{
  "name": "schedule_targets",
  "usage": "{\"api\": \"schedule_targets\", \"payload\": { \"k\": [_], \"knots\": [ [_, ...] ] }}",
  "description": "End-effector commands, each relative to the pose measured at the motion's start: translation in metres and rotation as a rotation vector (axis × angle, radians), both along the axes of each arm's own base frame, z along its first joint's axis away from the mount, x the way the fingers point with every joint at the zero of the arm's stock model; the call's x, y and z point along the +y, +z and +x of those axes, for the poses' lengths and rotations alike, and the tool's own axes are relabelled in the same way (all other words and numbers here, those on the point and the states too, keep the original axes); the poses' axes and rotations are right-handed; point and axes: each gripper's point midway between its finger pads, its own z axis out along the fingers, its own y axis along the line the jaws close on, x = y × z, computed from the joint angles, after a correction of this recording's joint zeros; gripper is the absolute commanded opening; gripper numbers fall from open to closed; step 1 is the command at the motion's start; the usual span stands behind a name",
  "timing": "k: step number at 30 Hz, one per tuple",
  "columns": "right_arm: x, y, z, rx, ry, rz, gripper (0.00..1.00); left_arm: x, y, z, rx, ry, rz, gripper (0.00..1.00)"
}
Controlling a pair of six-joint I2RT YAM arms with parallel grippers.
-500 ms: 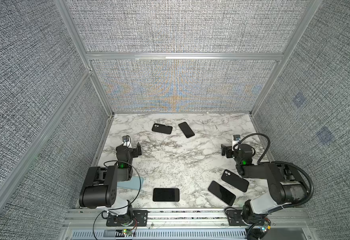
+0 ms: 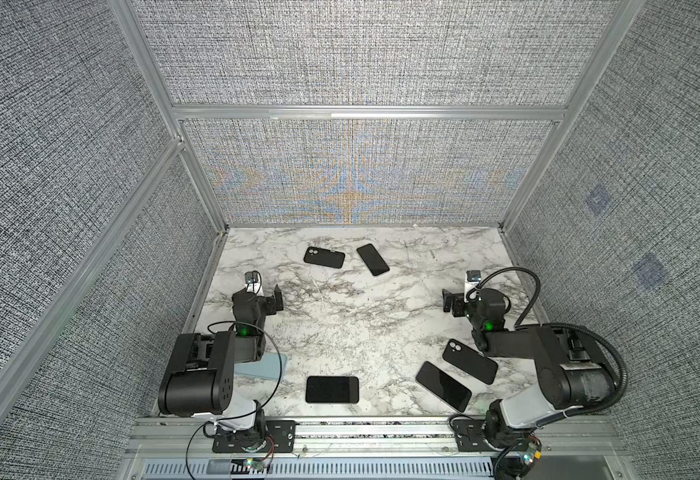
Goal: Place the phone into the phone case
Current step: 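Raise both arms and move the grippers toward the phones farther from the robot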
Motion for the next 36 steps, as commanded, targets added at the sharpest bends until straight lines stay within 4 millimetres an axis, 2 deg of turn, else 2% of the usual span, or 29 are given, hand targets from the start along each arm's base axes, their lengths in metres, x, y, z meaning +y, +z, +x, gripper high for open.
{"api": "schedule_targets", "payload": {
  "k": [1, 32, 36],
  "knots": [
    [-0.001, 0.006, 0.001, -0.024, -0.002, 0.004, 0.99, 0.001, 0.006, 0.001, -0.024, 0.005, 0.004, 0.98],
    [-0.002, 0.006, 0.001, -0.026, -0.021, -0.007, 0.99, 0.000, 0.006, 0.000, -0.030, 0.009, 0.008, 0.98],
    [-0.001, 0.013, 0.001, -0.037, -0.020, -0.012, 0.99, 0.009, 0.021, 0.000, -0.027, 0.063, 0.014, 0.98]
  ]
}}
